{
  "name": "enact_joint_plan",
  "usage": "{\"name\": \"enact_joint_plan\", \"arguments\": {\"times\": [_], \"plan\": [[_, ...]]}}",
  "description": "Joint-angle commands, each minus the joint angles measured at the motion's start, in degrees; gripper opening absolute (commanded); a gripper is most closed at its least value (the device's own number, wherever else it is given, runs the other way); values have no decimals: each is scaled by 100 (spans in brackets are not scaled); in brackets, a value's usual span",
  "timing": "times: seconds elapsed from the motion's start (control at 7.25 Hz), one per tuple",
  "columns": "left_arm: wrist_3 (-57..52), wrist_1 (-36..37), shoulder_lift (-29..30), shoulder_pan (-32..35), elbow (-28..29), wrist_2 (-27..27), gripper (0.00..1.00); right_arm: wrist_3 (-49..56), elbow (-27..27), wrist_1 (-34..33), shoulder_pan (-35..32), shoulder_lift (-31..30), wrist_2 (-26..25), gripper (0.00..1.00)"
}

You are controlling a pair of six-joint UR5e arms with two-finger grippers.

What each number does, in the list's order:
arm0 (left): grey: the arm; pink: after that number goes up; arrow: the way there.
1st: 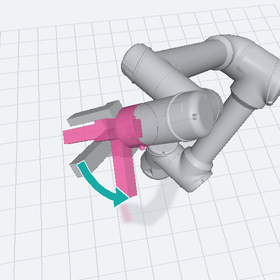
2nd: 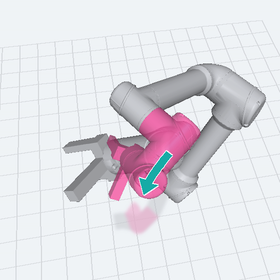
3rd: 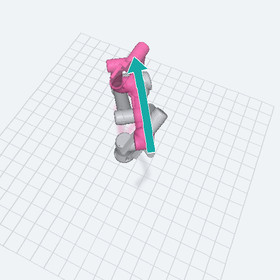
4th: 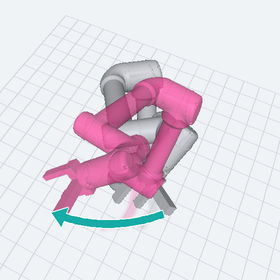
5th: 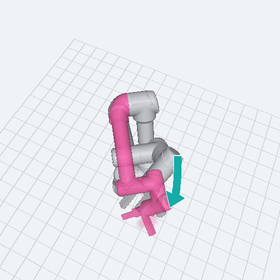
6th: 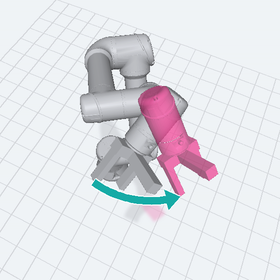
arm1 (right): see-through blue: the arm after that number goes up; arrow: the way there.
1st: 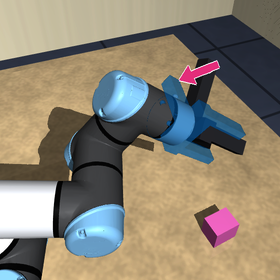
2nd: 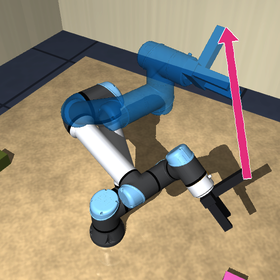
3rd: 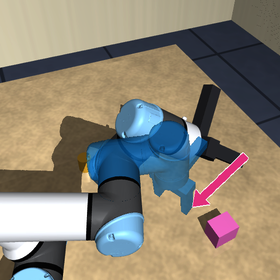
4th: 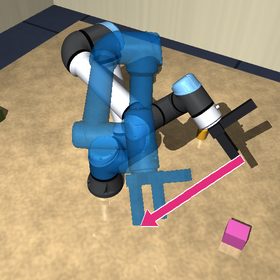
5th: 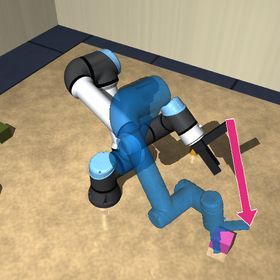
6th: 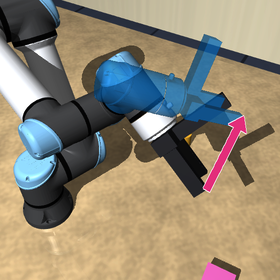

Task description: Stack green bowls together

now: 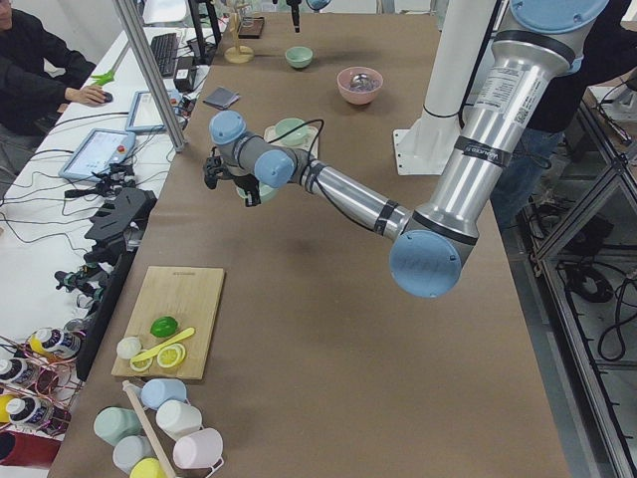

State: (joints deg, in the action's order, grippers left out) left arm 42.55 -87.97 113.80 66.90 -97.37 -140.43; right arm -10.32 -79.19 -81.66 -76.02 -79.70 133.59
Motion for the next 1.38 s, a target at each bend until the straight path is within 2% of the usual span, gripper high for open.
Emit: {"name": "enact_joint_plan", "arguments": {"times": [0.0,0.14,0.28,0.41,0.55,0.69,0.97,1.24], "plan": [[165,246,133,-10,-177,16,0,-259,403,440,289,103,0,100],[288,246,186,-19,-177,16,0,-382,413,440,333,112,35,97],[298,246,195,-19,-195,16,0,-513,413,440,429,121,35,72],[298,263,204,-10,-265,16,0,-645,396,449,483,121,44,36],[298,376,204,-10,-361,16,0,-647,369,458,500,121,53,7],[306,473,213,-10,-440,16,0,-647,360,519,501,113,44,0],[533,606,239,-19,-572,16,0,-664,221,519,483,139,105,0],[1041,597,466,-237,-599,94,0,-1101,-157,493,291,261,866,0]]}}
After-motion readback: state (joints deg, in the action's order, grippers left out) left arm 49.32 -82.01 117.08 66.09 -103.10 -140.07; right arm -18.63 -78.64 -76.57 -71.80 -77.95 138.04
